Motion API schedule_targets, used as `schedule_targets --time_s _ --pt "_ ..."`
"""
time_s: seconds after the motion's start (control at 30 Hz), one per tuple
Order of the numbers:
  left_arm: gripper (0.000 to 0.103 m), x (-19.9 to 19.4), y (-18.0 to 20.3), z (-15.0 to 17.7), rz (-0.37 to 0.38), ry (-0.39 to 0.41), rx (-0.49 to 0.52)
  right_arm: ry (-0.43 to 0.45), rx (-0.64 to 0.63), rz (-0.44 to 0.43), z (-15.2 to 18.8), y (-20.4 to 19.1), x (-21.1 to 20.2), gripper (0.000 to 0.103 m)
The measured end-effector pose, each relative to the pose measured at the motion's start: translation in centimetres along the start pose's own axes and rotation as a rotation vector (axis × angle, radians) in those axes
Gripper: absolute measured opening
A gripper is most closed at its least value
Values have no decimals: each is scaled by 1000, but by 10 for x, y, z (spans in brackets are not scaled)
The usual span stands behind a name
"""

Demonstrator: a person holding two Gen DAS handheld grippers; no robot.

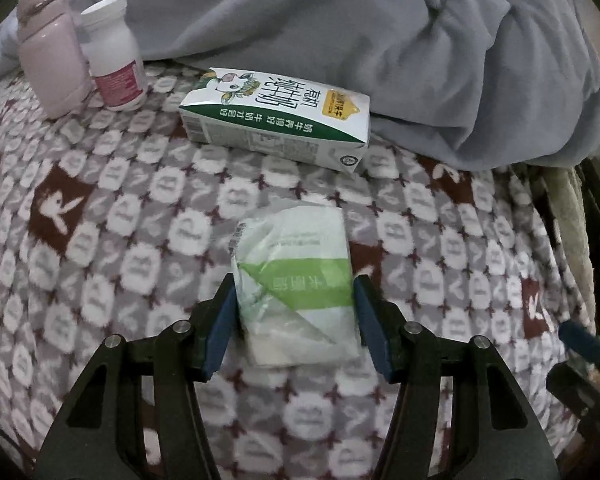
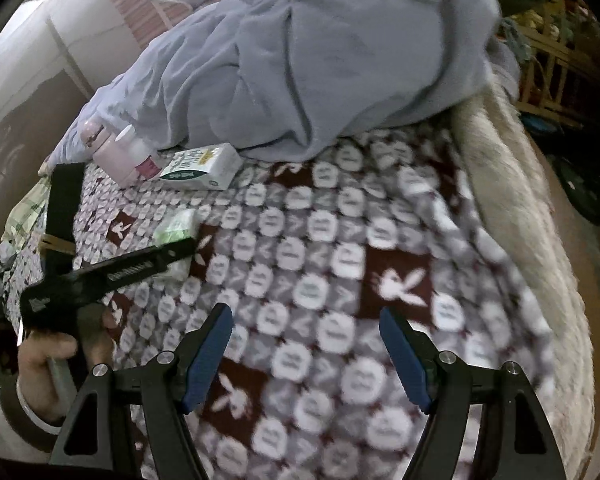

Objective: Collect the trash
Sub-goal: 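Grasp the white-green milk carton with the right tool while the left tool grasps the green-white wrapper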

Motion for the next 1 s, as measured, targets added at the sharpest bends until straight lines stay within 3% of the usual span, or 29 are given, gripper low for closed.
schedule_targets --time_s 0.07,0.17,0.4,0.53,0.7,0.83,0.9,1.0 --pt "31 -3 -6 -3 9 -1 -7 -3 -12 -13 -6 -6 7 74" --pt "27 -14 -28 -11 40 1 -16 2 -63 -46 -23 -25 21 74" --pt "26 -47 -91 -18 -22 33 -36 -21 -265 -95 -82 -84 73 74" --pt "26 -43 -103 -18 -16 20 -54 -24 -452 -53 -117 -119 104 74" --pt "26 -37 -109 -19 6 9 -69 -74 -645 33 -135 -138 147 74" --pt "26 -34 -111 -20 16 4 -77 -139 -684 20 -134 -144 173 74" --pt "26 -31 -110 -21 21 0 -84 -144 -679 49 -131 -144 178 71" --pt "26 -29 -108 -21 27 0 -89 -116 -636 13 -118 -145 166 61"
Point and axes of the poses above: each gripper's, at about its wrist camera, not at the fingertips, and x roughly the way its jaws point, y to its right, z to its underside, the point moved 10 cm from there along x, roughly the way its jaws point, and after that the axes turned 2 degrees about -y, right-handed, at the moved point
